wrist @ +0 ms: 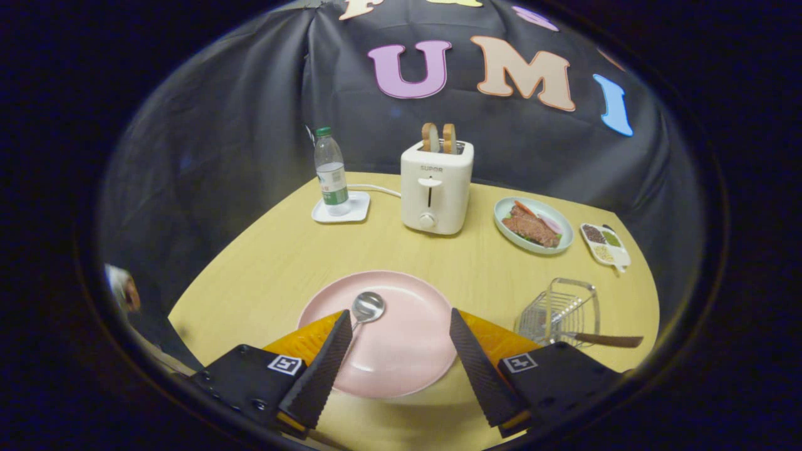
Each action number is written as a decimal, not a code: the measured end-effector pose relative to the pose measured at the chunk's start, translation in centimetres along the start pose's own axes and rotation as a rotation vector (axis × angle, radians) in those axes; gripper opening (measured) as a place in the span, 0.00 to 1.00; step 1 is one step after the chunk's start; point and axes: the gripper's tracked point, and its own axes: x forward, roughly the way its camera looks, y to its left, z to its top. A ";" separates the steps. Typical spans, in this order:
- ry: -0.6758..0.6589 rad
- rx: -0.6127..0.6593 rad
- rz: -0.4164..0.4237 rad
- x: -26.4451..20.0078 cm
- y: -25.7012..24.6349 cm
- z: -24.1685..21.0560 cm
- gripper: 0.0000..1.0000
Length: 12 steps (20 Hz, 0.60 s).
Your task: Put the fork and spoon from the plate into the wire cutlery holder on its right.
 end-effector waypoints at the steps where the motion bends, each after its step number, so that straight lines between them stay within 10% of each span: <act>1: 0.001 0.012 0.001 0.3 0.7 -0.6 0.99; 9: 0.088 -0.031 -0.012 2.8 4.3 -5.9 0.99; 12: 0.139 -0.027 -0.014 3.7 4.9 -7.4 0.76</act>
